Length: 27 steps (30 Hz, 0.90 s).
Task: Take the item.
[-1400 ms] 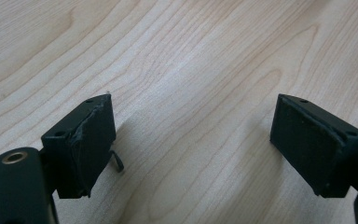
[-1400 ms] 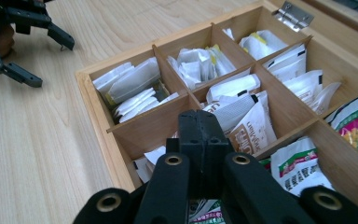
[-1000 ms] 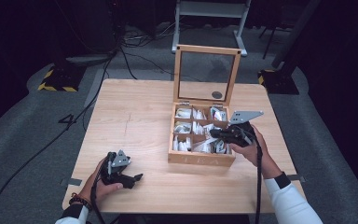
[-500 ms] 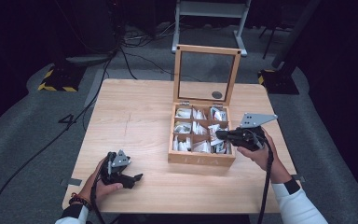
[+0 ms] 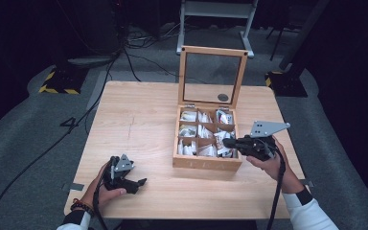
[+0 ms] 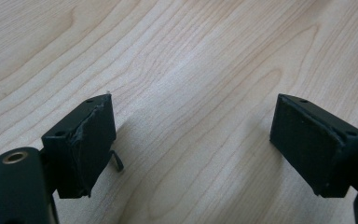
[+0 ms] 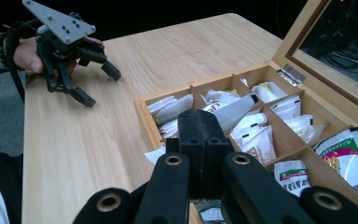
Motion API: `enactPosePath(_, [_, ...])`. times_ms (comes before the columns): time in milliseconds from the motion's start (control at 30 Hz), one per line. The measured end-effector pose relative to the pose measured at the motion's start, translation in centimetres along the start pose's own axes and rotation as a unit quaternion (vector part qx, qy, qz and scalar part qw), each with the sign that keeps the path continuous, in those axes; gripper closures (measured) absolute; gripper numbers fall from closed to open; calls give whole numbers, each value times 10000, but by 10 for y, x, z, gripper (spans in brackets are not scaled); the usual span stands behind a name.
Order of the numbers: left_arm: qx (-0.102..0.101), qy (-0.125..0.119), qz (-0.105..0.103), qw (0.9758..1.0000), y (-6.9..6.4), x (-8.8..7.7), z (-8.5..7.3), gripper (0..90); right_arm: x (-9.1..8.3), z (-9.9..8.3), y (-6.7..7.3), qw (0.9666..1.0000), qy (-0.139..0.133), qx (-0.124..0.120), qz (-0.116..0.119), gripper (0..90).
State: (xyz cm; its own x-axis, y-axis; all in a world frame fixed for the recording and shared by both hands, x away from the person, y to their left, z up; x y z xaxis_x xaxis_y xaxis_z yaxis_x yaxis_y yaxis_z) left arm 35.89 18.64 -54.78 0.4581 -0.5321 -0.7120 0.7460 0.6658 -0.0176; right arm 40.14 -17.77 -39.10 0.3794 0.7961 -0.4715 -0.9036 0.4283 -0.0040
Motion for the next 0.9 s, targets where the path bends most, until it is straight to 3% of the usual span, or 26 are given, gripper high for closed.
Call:
enactPosePath(400, [0,-2,2,10000,0,0,0,147,-2,-4,15,9998,36,-121,167,900])
enactPosePath(900, [8,-4,10,10000,0,0,0,147,13,-19,42,9979,281,-306,499,900])
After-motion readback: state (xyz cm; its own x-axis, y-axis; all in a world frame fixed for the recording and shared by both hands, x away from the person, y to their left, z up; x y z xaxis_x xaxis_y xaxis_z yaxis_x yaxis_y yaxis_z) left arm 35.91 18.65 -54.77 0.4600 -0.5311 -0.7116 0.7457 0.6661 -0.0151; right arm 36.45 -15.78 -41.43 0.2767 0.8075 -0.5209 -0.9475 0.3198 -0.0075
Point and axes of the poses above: each handheld gripper's, and its own axes: x roughly forward along the jaws, z roughly out of its top, y roughly to its left, the point moved 6 cm from there along x, roughly forward along the jaws, and after that the axes turned 1 degree about -y, right-handed, at the moved point
